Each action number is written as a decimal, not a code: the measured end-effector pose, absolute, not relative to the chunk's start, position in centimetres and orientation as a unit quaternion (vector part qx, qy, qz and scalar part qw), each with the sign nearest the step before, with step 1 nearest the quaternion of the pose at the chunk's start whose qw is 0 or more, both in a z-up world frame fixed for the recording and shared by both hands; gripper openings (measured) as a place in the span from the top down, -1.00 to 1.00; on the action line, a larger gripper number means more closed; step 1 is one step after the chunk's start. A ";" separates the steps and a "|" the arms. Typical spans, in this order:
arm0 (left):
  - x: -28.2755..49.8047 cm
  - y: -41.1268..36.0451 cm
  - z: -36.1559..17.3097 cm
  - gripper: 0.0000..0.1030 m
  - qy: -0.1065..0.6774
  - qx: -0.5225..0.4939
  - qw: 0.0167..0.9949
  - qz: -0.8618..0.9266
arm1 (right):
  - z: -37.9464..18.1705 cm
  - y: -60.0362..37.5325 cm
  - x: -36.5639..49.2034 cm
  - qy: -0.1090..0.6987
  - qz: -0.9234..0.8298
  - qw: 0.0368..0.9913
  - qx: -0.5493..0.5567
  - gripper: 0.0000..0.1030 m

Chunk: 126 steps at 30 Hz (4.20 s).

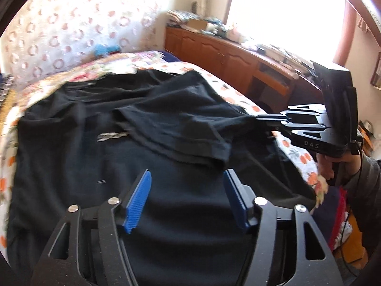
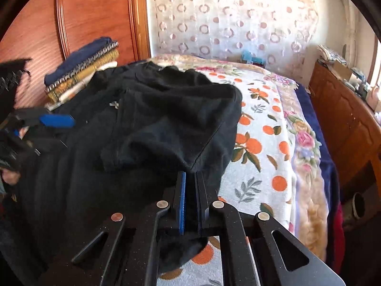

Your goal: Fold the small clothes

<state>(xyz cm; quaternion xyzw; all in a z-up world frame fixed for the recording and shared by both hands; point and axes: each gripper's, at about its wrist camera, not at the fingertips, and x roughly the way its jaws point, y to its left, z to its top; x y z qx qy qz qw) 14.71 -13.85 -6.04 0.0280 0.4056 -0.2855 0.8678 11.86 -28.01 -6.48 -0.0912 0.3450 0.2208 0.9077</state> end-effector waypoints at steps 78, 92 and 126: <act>32.2 4.0 -7.4 -0.35 0.452 0.038 0.887 -0.082 | -8.8 -27.1 27.6 0.397 0.199 0.896 -0.034 0.08; 33.7 4.7 -8.8 -0.35 0.467 0.015 0.880 -0.088 | -9.1 -25.1 29.4 0.395 0.222 0.890 -0.049 0.04; 17.9 7.0 2.3 0.84 0.315 0.014 0.940 -0.133 | -1.2 -26.3 15.1 0.251 0.228 0.938 -0.069 0.81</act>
